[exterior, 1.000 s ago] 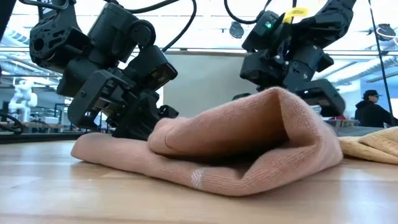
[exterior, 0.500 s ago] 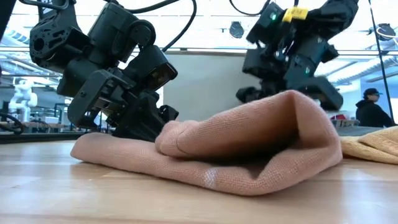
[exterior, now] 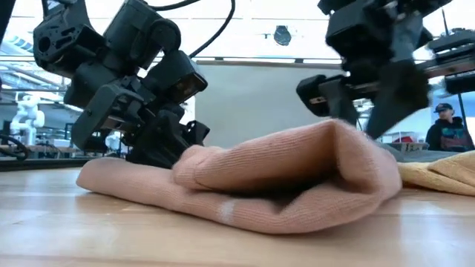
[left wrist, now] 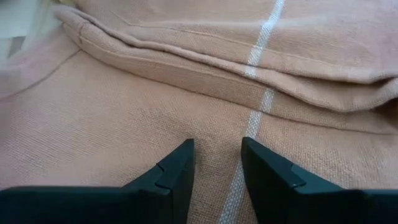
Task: Fold towel
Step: Fold the light brown towel
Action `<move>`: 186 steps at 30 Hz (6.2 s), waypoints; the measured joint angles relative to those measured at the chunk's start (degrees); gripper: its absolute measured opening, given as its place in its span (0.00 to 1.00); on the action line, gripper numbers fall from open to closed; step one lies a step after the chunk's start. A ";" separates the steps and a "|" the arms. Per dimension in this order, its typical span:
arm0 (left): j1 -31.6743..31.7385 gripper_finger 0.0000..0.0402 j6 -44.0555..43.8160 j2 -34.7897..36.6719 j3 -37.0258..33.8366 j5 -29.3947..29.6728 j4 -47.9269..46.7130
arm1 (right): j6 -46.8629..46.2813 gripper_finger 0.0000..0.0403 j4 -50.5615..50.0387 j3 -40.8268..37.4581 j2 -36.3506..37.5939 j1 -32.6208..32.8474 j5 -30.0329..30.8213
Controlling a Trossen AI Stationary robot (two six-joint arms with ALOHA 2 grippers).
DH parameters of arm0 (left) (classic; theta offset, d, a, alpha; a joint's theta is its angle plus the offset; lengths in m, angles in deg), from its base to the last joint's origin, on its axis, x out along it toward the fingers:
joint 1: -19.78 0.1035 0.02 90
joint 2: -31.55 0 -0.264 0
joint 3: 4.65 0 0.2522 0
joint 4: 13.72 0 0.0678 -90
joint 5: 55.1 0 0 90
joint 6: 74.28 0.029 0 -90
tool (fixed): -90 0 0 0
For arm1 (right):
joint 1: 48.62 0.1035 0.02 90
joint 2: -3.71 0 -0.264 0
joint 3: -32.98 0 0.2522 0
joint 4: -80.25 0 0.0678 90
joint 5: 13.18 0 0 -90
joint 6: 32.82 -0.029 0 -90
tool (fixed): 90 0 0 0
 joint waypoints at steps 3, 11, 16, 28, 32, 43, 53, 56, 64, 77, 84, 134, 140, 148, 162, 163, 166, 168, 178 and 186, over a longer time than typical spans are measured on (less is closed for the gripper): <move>-0.02 0.35 0.25 1.61 -0.03 1.47 -2.83 | 0.35 0.38 -0.50 0.02 -0.08 2.63 0.34; -0.02 0.35 1.38 4.06 0.01 3.83 -5.81 | 5.65 0.38 -3.54 -0.34 -1.50 7.87 12.16; -0.44 0.35 1.52 6.43 0.26 4.23 -5.58 | 6.62 0.39 -3.57 -1.87 -1.64 9.29 15.71; -4.32 0.35 4.50 5.09 8.73 1.78 -3.82 | 8.98 0.43 -2.96 -4.42 -1.60 9.89 18.32; -5.36 0.35 4.74 1.84 11.65 2.05 -3.81 | 8.86 0.41 0.22 -5.87 -1.51 9.93 21.28; -5.70 0.35 1.20 -7.86 17.95 3.90 -10.66 | 5.30 0.04 1.49 -6.47 -1.62 9.83 22.52; -6.64 0.35 0.68 -9.26 19.49 4.39 -12.72 | 0.61 0.01 0.44 -3.29 -1.16 9.66 10.65; -6.64 0.35 1.56 -9.26 19.49 4.41 -12.64 | -0.60 0.01 -2.68 0.08 -0.85 9.43 7.31; -6.71 0.35 1.73 -7.17 19.36 -0.58 -14.16 | -5.53 0.01 -15.98 10.12 -0.85 8.93 -2.48; -12.02 0.35 2.43 0.08 19.35 -0.81 -19.23 | -11.20 0.01 -20.74 10.27 -3.73 8.61 1.52; -15.40 0.35 1.81 -1.96 19.34 5.76 -16.53 | -12.95 0.01 -16.66 10.27 -8.71 9.10 1.92; -23.71 0.02 12.00 -4.89 19.36 15.78 -22.97 | -19.09 0.01 -4.57 10.27 -10.78 6.78 -1.51; -24.59 0.01 10.96 -3.10 19.36 14.60 -22.01 | -22.40 0.01 -3.45 10.27 -10.78 6.81 -13.42; -24.59 0.01 9.04 3.00 19.36 13.96 -20.97 | -22.76 0.01 -3.58 11.99 -10.73 6.81 -25.96; -23.74 0.01 -4.21 3.38 16.93 16.48 -21.31 | -13.26 0.01 -21.58 22.28 -10.73 5.55 -26.29; -23.74 0.01 -4.34 3.39 16.91 16.69 -21.43 | -12.28 0.01 -23.19 22.96 -10.73 5.33 -25.61; -23.96 0.01 -3.82 4.53 16.84 18.23 -21.48 | -9.69 0.01 -28.15 25.05 -10.73 4.21 -25.10; -24.44 0.01 -3.29 5.53 16.84 19.39 -21.55 | -8.26 0.01 -30.30 26.32 -10.73 3.50 -24.39; -25.26 0.01 -6.69 7.31 16.82 24.67 -22.48 | -4.19 0.01 -32.88 28.96 -10.71 -0.61 -18.59; -24.64 0.01 -9.33 7.29 16.82 27.29 -22.11 | -1.17 0.03 -32.80 28.98 -10.71 -2.43 -10.35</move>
